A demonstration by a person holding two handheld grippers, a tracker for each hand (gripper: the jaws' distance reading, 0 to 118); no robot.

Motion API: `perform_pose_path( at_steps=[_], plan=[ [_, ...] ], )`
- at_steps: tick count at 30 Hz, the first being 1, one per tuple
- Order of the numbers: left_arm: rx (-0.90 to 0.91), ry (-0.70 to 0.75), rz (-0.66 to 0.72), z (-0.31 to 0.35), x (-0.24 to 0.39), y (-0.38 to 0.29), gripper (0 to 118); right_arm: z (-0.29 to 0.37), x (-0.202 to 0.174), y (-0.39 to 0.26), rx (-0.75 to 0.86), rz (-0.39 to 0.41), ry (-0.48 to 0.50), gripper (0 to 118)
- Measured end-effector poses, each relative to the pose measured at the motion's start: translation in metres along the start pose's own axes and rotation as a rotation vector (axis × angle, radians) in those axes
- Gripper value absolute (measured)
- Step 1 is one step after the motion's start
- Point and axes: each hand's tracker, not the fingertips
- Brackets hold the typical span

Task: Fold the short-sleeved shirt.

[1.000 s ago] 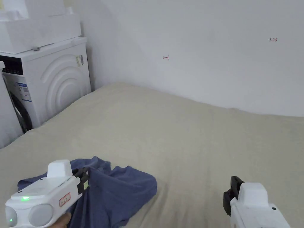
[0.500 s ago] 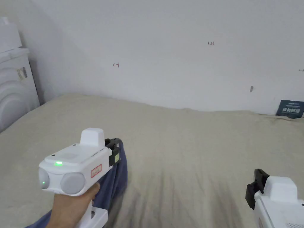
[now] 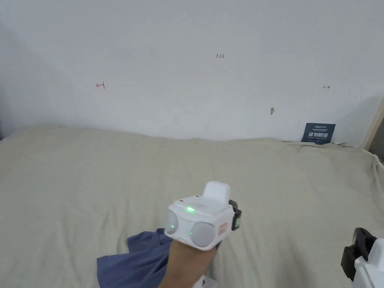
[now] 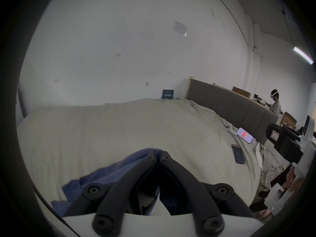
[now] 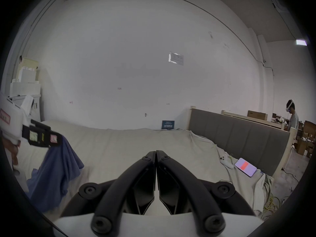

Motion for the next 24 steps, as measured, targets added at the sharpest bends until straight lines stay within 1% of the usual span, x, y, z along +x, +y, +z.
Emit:
perform_pose_path(
  at_steps=[5,6,7,13,16,17,19,20,21,22,24],
  plan=[
    [-0.04,-0.049,-0.022,-0.042,0.046,-0.017,0,0.002,0.021,-0.008,-0.018,0.001,-0.037,1],
    [-0.042,-0.062,-0.029,-0.027,0.077,-0.019,0,0.002,0.024,-0.009,-0.02,0.001,-0.042,1],
    [-0.041,-0.063,-0.03,-0.027,0.09,-0.021,0,0.002,0.027,-0.011,-0.024,0.003,-0.048,1],
    [-0.093,-0.012,-0.045,-0.05,0.111,-0.038,0,-0.002,0.036,-0.017,-0.048,0.008,-0.063,1],
    [-0.106,-0.006,-0.029,-0.055,0.11,-0.045,0,-0.005,0.035,-0.019,-0.057,0.014,-0.057,1],
    [-0.105,-0.005,-0.022,-0.054,0.11,-0.046,3,-0.006,0.034,-0.02,-0.06,0.017,-0.054,1],
    [-0.098,-0.008,-0.02,-0.052,0.103,-0.045,25,-0.006,0.031,-0.021,-0.062,0.018,-0.05,1],
    [-0.085,0.003,-0.018,-0.048,0.102,-0.043,51,-0.007,0.029,-0.021,-0.063,0.018,-0.046,1],
    [-0.062,0.019,-0.012,-0.042,0.099,-0.04,69,-0.008,0.027,-0.021,-0.065,0.018,-0.041,1],
    [-0.028,0.027,-0.001,-0.034,0.092,-0.035,74,-0.008,0.024,-0.02,-0.065,0.018,-0.038,1],
    [0.051,0.048,0.01,-0.017,0.082,-0.028,74,-0.009,0.019,-0.02,-0.06,0.016,-0.026,1]
  ],
)
